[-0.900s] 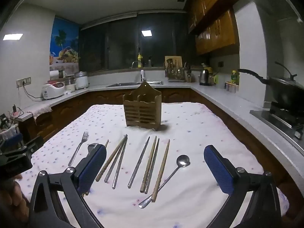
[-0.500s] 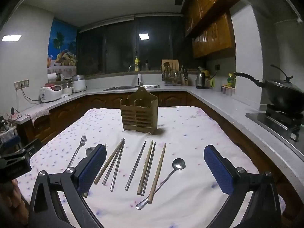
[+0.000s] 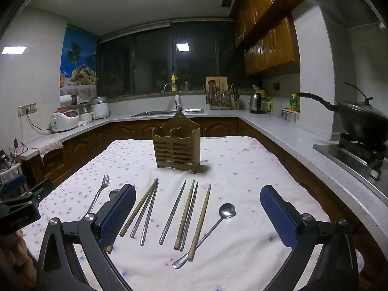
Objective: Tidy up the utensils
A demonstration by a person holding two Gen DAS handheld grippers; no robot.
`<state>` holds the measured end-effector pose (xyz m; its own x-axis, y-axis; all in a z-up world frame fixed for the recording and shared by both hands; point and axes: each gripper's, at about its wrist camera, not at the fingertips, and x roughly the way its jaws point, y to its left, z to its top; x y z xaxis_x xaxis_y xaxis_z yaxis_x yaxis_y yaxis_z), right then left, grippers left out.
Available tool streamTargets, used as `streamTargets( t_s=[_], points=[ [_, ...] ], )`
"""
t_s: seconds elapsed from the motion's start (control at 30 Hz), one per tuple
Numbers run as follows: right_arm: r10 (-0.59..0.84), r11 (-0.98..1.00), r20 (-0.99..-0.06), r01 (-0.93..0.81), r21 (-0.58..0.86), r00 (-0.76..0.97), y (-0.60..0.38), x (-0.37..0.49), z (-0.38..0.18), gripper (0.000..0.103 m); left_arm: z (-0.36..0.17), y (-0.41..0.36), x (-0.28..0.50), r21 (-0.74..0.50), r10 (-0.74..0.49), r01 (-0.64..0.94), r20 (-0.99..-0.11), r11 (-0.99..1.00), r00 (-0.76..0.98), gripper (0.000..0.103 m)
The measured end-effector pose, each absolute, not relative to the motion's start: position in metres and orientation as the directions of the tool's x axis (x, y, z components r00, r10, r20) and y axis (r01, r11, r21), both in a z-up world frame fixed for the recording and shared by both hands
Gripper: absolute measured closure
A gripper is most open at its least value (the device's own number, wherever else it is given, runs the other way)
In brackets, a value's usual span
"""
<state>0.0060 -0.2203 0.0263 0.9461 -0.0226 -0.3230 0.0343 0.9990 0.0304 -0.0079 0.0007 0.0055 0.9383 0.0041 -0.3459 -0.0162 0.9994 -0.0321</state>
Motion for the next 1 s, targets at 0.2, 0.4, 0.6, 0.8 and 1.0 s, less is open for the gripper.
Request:
streamTargets(
  t_s=[0.2, 0.4, 0.6, 0.8, 1.0],
  points=[
    [-0.013, 0.999, -0.329, 0.025, 0.032, 0.944, -0.2178, 0.0114, 0.0238, 0.0, 0.004, 0.0005, -0.0062, -0.029, 0.013, -0.025, -0.352, 0.999, 0.936, 0.001],
    [-0.01, 0.999, -0.332, 0.023, 0.034, 0.943, -0.2161, 0.0126, 0.0228, 0.0, 0.0029, -0.0007, -0.0037, -0.027, 0.017, -0.028, -0.352, 0.999, 0.936, 0.001],
    [-0.012, 0.999, -0.33, 0.025, 0.035, 0.944, -0.2141, 0.0138, 0.022, 0.0, 0.0026, -0.0008, -0.0028, -0.027, 0.018, -0.029, -0.351, 0.999, 0.936, 0.001],
    [-0.01, 0.999, -0.33, 0.023, 0.036, 0.944, -0.2154, 0.0131, 0.0218, 0.0, 0.0025, -0.0015, -0.0021, -0.026, 0.016, -0.027, -0.351, 0.999, 0.936, 0.001],
    [-0.01, 0.999, -0.328, 0.023, 0.034, 0.944, -0.2156, 0.013, 0.0216, 0.0, 0.0016, -0.0028, -0.0016, -0.023, 0.018, -0.027, -0.349, 0.999, 0.937, 0.001]
  ],
)
